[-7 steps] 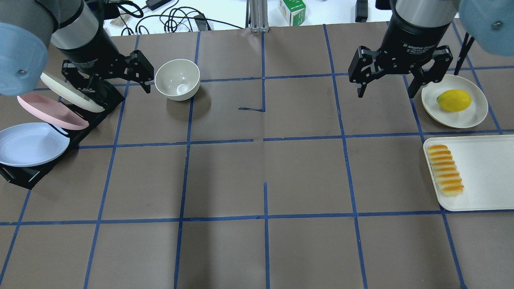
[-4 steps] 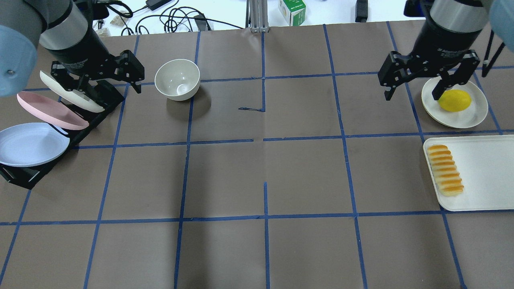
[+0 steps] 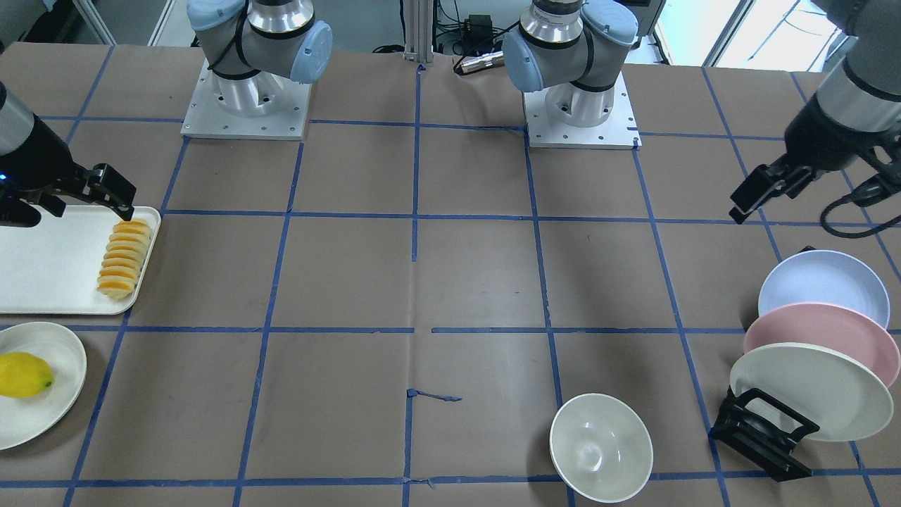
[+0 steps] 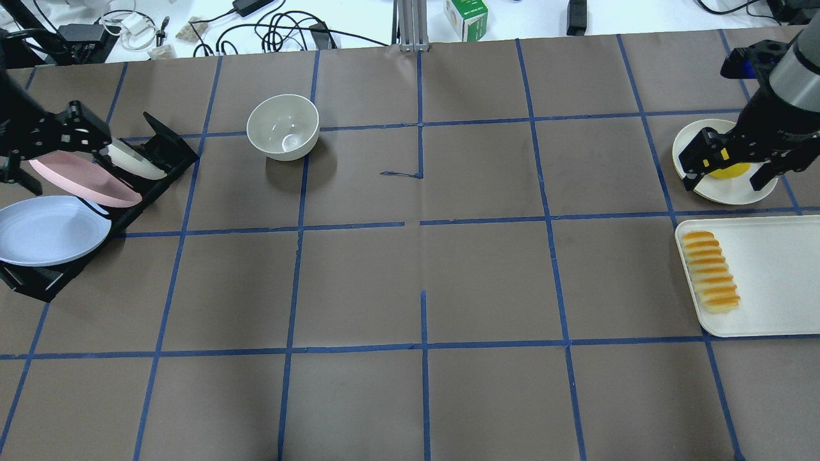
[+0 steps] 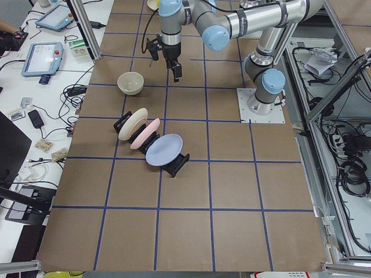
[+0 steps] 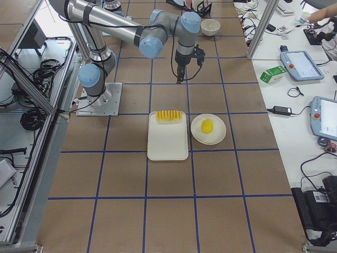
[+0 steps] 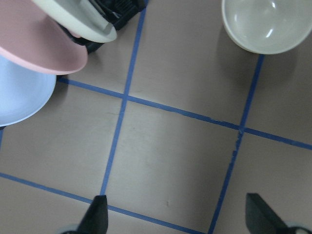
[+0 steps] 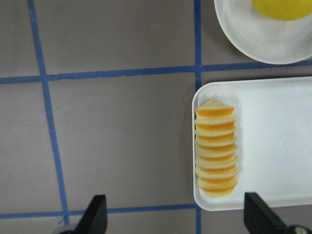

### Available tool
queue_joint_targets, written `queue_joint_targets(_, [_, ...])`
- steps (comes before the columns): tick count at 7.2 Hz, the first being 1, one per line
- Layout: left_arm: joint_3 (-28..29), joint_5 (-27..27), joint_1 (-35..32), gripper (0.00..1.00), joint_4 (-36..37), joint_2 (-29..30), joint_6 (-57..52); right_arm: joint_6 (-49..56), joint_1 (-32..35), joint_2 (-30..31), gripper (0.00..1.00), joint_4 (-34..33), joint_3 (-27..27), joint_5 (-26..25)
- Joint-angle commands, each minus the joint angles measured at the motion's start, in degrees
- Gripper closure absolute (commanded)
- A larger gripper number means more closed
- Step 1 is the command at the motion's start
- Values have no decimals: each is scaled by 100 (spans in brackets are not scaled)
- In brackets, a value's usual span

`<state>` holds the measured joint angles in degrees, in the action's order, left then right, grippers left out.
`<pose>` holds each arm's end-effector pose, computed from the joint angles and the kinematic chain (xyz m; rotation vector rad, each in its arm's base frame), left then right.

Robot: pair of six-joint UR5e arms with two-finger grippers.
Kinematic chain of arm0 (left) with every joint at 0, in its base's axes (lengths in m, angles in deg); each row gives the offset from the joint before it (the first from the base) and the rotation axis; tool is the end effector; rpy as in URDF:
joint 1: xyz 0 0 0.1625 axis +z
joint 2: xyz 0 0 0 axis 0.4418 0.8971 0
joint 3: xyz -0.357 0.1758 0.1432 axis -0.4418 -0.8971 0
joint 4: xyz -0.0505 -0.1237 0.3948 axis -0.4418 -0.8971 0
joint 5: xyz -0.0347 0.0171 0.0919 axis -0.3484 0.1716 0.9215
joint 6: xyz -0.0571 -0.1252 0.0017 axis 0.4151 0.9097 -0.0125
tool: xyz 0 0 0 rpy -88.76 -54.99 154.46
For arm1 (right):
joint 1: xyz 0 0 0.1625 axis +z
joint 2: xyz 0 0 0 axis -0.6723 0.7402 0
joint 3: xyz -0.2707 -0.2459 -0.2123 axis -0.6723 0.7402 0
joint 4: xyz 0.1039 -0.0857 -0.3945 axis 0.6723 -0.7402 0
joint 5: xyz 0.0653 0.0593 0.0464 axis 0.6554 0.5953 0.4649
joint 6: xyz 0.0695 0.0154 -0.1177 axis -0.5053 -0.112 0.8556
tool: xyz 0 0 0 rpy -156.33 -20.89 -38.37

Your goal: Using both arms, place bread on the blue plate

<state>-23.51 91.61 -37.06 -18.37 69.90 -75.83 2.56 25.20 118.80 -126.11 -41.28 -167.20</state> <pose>0.1103 -0.4970 0.4171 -0.7647 2.9822 -0.0083 -0.0658 -0.4930 0.3369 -0.0663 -3.1305 -0.1243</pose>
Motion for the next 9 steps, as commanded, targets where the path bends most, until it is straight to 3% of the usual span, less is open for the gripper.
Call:
queue_joint_targets(1, [-107, -2, 1330, 0, 415, 275, -348, 864, -546, -164, 0, -1492, -1010, -3])
queue_joint_targets(2, [-134, 7, 1641, 0, 984, 521, -412, 895, -722, -260, 0, -1960, -1397, 49])
queue_joint_targets(3, [-134, 712, 1687, 10, 1398, 880, -369, 965, -741, -514, 0, -2365, -1549, 41])
queue_joint_targets(4, [-99, 1241, 1688, 10, 1515, 1215, -299, 1131, -785, -743, 0, -2630, -1551, -3])
queue_joint_targets(5, [-108, 1255, 1688, 9, 2030, 1514, -272, 1124, -1012, -893, 0, -2659, -1577, 23])
queue_joint_targets(8, [-126, 1220, 1688, 8, 2149, 2069, 45, 1150, -1067, -1167, 0, -2660, -1647, 50])
queue_joint_targets(9, [-125, 1228, 1688, 8, 2158, 2158, 27, 1220, -1076, -1219, 10, -2660, -1656, -2])
